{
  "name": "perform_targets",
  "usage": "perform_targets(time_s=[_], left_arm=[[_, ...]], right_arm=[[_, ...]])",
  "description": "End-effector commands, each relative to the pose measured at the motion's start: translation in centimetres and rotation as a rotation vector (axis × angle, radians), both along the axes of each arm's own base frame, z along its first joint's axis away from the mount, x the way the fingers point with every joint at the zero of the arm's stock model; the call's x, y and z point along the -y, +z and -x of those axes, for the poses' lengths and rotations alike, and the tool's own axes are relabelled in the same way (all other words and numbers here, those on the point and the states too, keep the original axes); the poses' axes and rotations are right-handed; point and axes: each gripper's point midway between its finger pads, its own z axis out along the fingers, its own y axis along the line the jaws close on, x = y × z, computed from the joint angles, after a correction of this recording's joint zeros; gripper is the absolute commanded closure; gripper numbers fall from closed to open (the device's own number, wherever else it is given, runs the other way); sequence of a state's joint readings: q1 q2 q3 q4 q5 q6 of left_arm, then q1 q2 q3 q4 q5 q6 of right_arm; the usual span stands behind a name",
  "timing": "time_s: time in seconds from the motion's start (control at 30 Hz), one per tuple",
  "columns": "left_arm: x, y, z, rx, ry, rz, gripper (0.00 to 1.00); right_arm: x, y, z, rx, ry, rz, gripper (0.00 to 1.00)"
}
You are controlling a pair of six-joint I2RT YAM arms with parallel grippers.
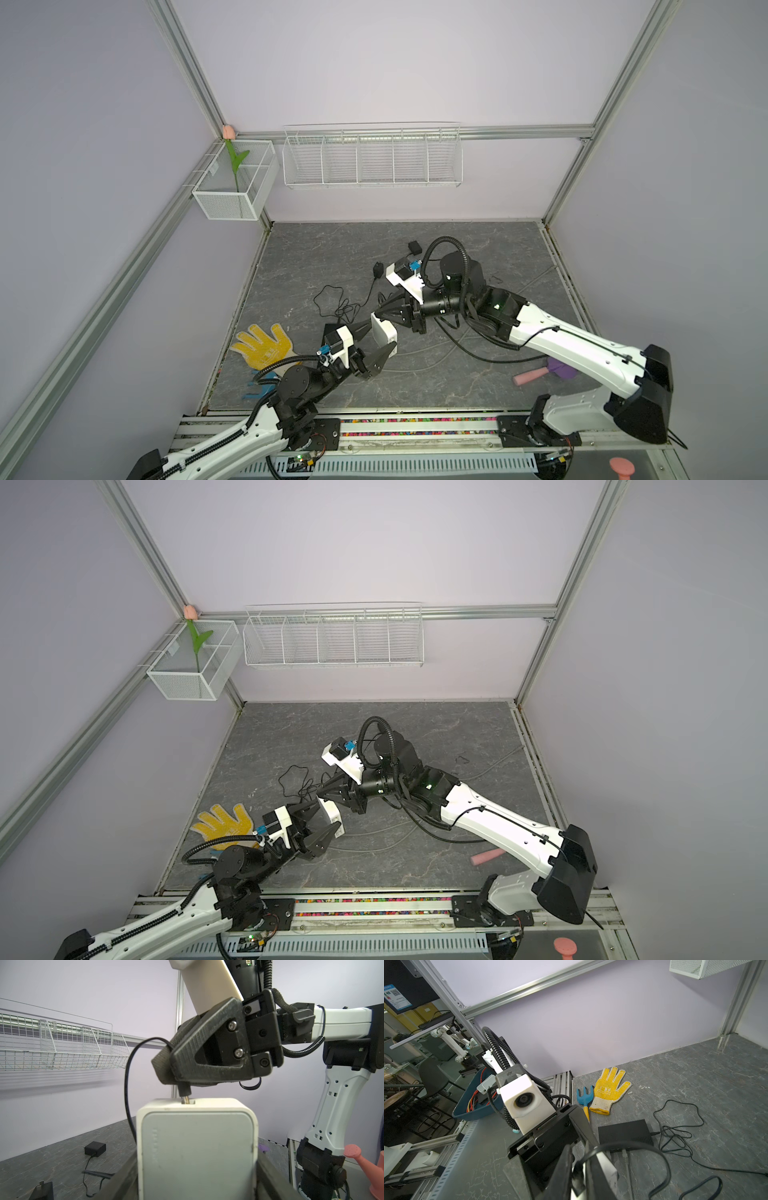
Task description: Insert the plug into the switch port
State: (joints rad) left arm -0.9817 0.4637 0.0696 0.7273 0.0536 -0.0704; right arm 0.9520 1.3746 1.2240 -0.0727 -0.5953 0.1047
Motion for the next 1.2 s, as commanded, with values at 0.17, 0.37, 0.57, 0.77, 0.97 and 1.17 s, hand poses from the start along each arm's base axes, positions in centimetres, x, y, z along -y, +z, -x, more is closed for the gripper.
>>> perform_targets(time_s=[0.17, 0.37, 0.57, 0.77, 0.97, 1.17], left_arm=[[-0.2, 2.7, 0.3, 0.044, -0.007, 0.042, 1.0], [-0.5, 3.5, 0.5, 0.049, -0.008, 0.072, 1.0], [-1.0, 5.4, 0.8, 0.083, -0.006, 0.116, 1.0], [-1.1, 6.7, 1.0, 0.124, -0.005, 0.142, 1.0], [-1.6, 8.1, 1.1, 0.147, 0.004, 0.195, 1.0], [-2.1, 10.5, 1.5, 0.182, 0.004, 0.24, 1.0]], right_arm=[[0.1, 0.0, 0.4, 0.034, 0.002, 0.005, 0.94], [0.5, -0.9, 0.7, 0.045, -0.009, 0.019, 0.94], [0.9, -2.9, 1.1, 0.019, -0.02, 0.038, 0.94], [1.0, -3.6, 1.4, -0.005, -0.023, 0.032, 0.94], [1.4, -3.0, 1.7, 0.002, -0.024, 0.008, 0.94], [1.7, -3.6, 1.8, -0.003, -0.028, 0.007, 0.93]])
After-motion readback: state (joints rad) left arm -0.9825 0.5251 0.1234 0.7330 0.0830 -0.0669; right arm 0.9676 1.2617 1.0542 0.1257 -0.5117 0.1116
